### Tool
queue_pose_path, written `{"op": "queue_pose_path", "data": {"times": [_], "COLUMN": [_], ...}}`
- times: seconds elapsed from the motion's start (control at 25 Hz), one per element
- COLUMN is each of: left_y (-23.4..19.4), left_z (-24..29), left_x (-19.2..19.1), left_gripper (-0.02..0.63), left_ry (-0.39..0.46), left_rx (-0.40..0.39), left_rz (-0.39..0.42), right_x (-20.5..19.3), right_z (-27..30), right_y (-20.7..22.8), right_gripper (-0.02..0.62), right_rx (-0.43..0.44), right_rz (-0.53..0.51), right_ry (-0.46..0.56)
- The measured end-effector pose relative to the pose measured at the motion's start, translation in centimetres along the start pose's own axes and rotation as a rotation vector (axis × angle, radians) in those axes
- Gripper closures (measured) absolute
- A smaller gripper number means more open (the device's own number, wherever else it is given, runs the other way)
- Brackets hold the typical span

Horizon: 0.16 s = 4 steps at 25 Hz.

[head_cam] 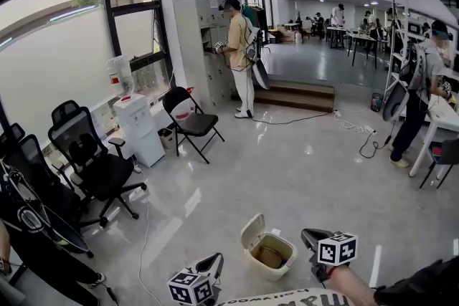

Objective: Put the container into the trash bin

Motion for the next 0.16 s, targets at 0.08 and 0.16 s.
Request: {"op": "queue_pose_path", "data": {"times": [0.08, 0.16], "left_y": [-0.08, -0.15], "left_z": [-0.14, -0.32], "left_x": [-0.21, -0.36], "left_gripper": [0.614, 0.614], "left_ry": [-0.002, -0.005], "left_rx": [0.007, 0.014], "left_rz": [0.0, 0.0], "right_x": [-0.26, -0.53], "right_z": [0.04, -0.01], "right_y": [0.18, 0.32], "right_gripper": [0.594, 0.592], "right_rx": [-0.008, -0.016], "right_rz": [0.0, 0.003], "right_ry": [-0.004, -0.007]}}
Point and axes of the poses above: the fingertips, and each gripper's own axes: z forward along the fingers, y to its right, x out of its top, the point moved 7 cm from there along -z, backward along the fingers, and after that the axes turned 15 degrees about z, right-handed, at the moved point
